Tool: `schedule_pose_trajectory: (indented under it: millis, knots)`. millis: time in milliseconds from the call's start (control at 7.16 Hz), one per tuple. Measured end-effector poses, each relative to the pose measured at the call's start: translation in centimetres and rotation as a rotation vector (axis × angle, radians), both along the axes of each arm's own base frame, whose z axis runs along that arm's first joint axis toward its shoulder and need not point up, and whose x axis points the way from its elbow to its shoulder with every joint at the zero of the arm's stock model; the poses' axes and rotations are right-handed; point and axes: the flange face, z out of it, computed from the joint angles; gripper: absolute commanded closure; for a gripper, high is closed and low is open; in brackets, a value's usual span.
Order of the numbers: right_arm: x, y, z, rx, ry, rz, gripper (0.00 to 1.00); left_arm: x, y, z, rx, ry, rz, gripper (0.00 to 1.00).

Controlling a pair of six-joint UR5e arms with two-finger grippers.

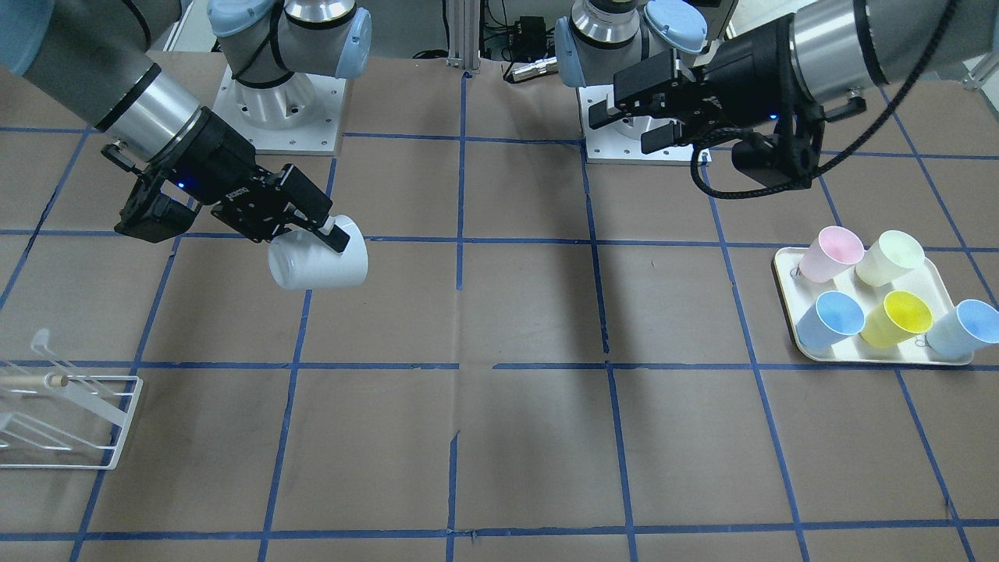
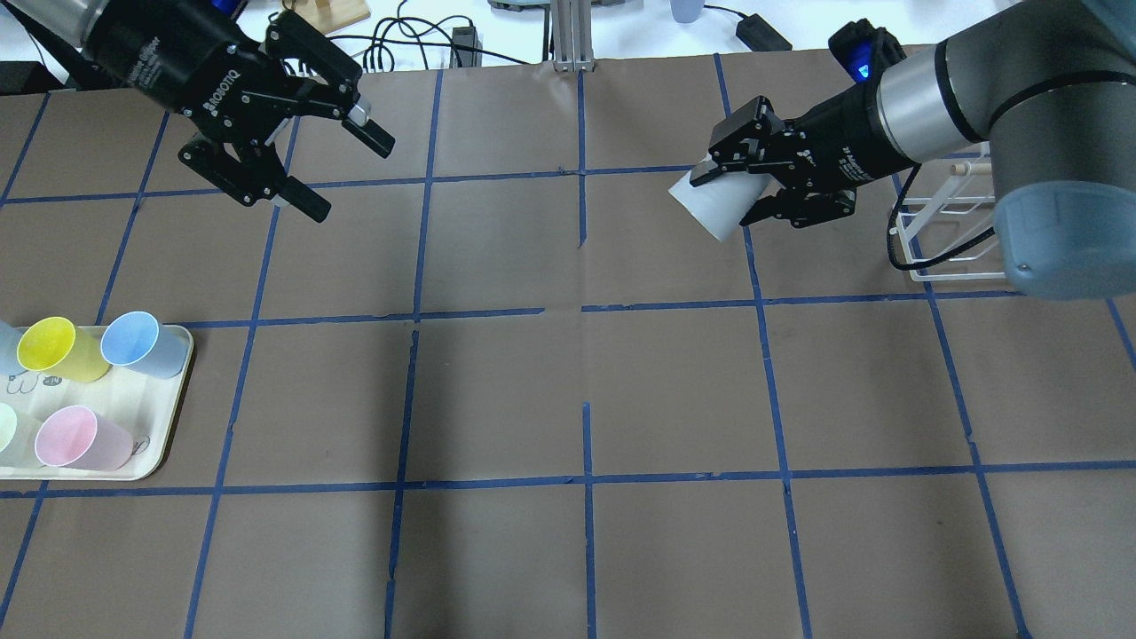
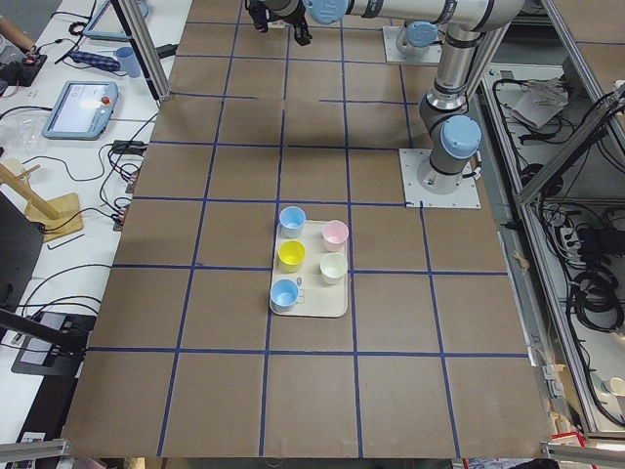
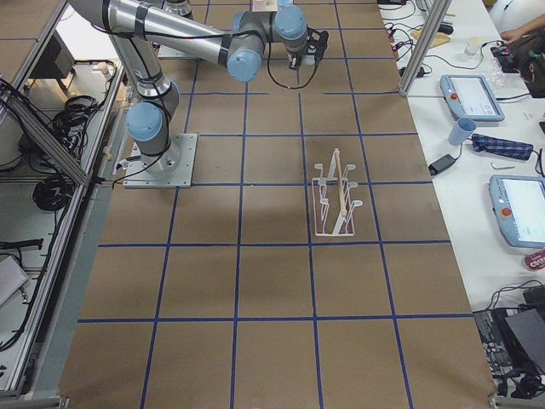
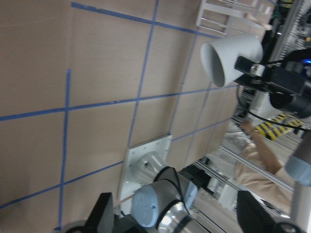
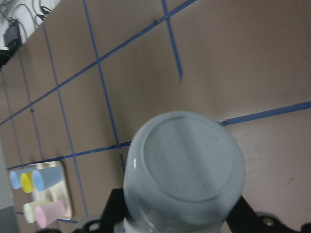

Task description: Transfer IKEA cup to right arm and place on rack

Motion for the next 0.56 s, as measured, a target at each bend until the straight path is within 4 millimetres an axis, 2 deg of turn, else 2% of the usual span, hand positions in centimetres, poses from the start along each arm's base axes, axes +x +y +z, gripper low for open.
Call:
schedule_pose_trajectory:
  millis: [279,419,559]
  knots:
    - [-2.4,0.3,-0.1,-0.062,0.268,0.06,0.85,-5.5,0.9,0.5,-0.09,-0.322,-0.005,0.09]
    - [-3.8,0.8,1.1,-0.101,0.372,0.06,0.95,-7.6,1.4,0.5,-0.153,-0.438,-0.017,0.1]
    - [-5.7,1.2,2.1,-0.127,0.438,0.034,0.96,-9.0,2.0,0.2,-0.214,-0.511,-0.033,0.09]
